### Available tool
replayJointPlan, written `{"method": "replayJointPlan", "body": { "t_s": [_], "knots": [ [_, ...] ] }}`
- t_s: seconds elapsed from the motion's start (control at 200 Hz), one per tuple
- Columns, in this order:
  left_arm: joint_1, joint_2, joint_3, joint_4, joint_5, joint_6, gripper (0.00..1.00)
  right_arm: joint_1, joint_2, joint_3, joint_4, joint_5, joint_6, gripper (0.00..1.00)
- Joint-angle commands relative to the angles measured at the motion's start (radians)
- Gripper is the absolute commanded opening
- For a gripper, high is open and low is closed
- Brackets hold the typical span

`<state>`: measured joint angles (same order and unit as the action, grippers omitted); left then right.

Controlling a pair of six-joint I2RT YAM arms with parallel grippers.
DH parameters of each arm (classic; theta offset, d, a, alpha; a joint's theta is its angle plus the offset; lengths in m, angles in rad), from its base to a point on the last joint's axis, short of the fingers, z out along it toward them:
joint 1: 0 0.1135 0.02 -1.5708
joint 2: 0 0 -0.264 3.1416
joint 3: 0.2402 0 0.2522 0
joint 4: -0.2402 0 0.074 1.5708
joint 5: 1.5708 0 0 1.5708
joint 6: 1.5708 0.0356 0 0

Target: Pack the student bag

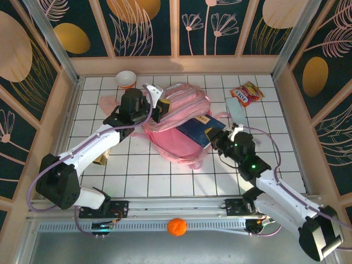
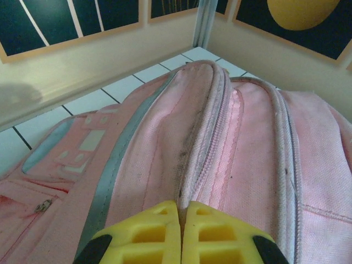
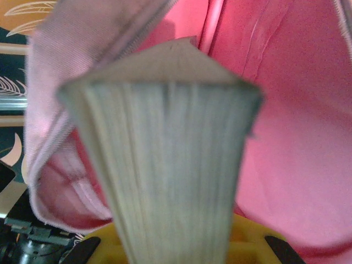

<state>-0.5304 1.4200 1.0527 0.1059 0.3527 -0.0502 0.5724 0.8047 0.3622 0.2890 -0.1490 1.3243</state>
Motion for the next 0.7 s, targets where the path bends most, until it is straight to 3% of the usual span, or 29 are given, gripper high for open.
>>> {"method": "replayJointPlan", "body": {
  "t_s": [0.0, 0.125, 0.345, 0.696],
  "knots": [
    [-0.004, -0.051, -0.003, 0.157, 0.033, -0.062, 0.00, 0.102, 0.058, -0.027, 0.256, 0.192, 0.093, 0.00],
    [-0.004, -0.041, -0.011, 0.179, 0.069, -0.081, 0.00, 0.183, 0.175, -0.033, 0.379, 0.355, 0.132, 0.00],
    [-0.003, -0.024, 0.022, 0.150, 0.088, -0.066, 0.00, 0.220, 0.447, 0.028, 0.644, 0.427, 0.195, 0.00],
    [-0.003, 0.004, 0.056, 0.155, 0.115, -0.066, 0.00, 0.231, 0.780, 0.224, 0.653, 0.497, 0.262, 0.00]
  ]
}}
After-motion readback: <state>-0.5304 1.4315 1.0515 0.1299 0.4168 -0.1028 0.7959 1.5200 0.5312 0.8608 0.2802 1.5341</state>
